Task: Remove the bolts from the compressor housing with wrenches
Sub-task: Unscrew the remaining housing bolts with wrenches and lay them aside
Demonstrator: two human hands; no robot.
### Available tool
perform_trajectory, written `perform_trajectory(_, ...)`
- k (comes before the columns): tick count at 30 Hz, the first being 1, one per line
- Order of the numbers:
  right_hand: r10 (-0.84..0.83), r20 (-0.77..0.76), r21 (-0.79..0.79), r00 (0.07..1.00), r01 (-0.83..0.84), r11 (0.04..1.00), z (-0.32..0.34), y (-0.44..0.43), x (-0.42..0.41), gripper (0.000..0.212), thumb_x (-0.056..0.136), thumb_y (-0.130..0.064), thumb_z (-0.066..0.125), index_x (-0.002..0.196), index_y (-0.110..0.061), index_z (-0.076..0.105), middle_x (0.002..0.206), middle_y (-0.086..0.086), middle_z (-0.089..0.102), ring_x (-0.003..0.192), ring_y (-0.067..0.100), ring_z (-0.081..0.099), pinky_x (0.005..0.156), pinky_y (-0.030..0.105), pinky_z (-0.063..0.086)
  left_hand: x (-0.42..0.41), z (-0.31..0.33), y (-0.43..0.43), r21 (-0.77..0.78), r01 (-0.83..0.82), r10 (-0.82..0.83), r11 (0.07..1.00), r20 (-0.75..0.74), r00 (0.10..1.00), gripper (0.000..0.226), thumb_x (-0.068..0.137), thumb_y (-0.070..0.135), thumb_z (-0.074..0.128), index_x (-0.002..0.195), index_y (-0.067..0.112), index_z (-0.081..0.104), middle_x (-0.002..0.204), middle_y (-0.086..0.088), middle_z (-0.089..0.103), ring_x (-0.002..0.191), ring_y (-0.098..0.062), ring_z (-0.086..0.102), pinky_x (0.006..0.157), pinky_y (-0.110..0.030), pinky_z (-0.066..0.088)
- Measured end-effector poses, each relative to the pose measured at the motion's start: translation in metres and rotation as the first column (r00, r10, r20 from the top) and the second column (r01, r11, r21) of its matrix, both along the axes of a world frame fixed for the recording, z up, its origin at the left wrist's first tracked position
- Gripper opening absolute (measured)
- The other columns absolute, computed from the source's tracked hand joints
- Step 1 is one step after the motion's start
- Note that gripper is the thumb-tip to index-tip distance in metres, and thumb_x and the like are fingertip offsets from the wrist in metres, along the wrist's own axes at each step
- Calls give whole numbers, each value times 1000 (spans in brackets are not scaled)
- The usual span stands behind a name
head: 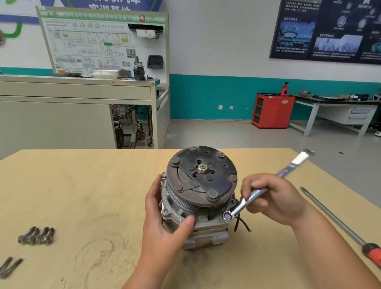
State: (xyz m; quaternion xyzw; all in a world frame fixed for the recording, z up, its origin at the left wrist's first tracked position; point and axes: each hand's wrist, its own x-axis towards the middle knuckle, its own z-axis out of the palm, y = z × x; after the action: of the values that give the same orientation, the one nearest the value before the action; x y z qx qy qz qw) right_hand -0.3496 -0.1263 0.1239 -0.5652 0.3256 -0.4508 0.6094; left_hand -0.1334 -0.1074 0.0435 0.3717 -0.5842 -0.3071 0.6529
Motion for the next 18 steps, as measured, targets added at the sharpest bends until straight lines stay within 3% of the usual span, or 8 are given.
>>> perform_trajectory(3, 170, 182, 69, 968, -185, 980, -7, -11, -2, 21, 66, -30, 72, 64, -9, 67, 44, -3, 45, 42, 9, 39, 46, 20, 31, 0, 1, 0, 4, 2, -2, 1000, 0, 1000, 85, 59, 50, 67, 137, 44, 32, 133, 34, 45, 127, 6, 43, 93, -4, 37)
perform_trajectory(6, 130, 654, 152, 745, -298, 942, -26, 1, -7, 27, 94, -29, 49, 88, -8, 64, 59, 3, 46, 54, 11, 38, 54, 22, 29, 0, 1, 0, 2, -5, 5, 1000, 0, 1000, 85, 59, 50, 67, 136, 45, 32, 130, 39, 44, 125, 10, 42, 90, -1, 36)
perform_trajectory(9, 70, 787, 147, 613, -297, 944, -52, 28, -8, 47, 101, -39, 30, 104, -2, 58, 93, 22, 58, 81, 28, 56, 67, 32, 35, 0, 0, 0, 12, -3, 3, 1000, -2, 1000, 86, 59, 49, 67, 137, 44, 32, 132, 35, 44, 128, 6, 42, 94, -3, 36)
perform_trajectory(11, -26, 725, 160, 688, -133, 978, -60, 50, -2, 52, 103, -34, 24, 117, 10, 47, 116, 32, 49, 105, 39, 50, 80, 42, 35, 0, 0, 0, 8, -6, 6, 1000, 1, 1000, 86, 59, 49, 67, 137, 43, 32, 133, 34, 44, 128, 5, 42, 94, -4, 36)
perform_trajectory(13, -167, 689, 190, 705, 47, 981, -61, 71, 4, 54, 104, -29, 25, 118, 20, 41, 119, 39, 45, 107, 46, 49, 84, 45, 39, 0, 0, -1, 6, -6, 6, 1000, 2, 1000, 86, 59, 47, 67, 138, 42, 32, 133, 33, 45, 128, 5, 43, 94, -5, 37)
perform_trajectory(15, -137, 631, -29, 763, 200, 979, -69, 81, 20, 71, 92, -57, 39, 102, 9, 63, 98, 35, 61, 83, 35, 64, 69, 26, 50, 0, 0, -1, 3, 2, -2, 1000, -7, 1000, 86, 60, 46, 68, 138, 40, 33, 135, 31, 45, 129, 3, 43, 95, -6, 38)
perform_trajectory(16, -177, 546, -64, 819, 251, 966, -73, 90, 26, 77, 73, -77, 48, 81, -5, 74, 77, 26, 67, 60, 24, 64, 53, 16, 47, 0, 0, 0, 2, 4, -4, 1000, -9, 1000, 86, 60, 46, 68, 138, 39, 33, 135, 30, 46, 129, 3, 43, 95, -7, 38)
perform_trajectory(18, -508, 330, -159, 795, 578, 801, -61, 100, 34, 60, 48, -88, 53, 47, -30, 68, 48, 2, 63, 33, 8, 49, 35, 7, 31, 0, 1, 0, 4, 6, -6, 1000, -10, 1000, 86, 60, 46, 68, 138, 39, 33, 135, 29, 46, 129, 2, 43, 95, -7, 38)
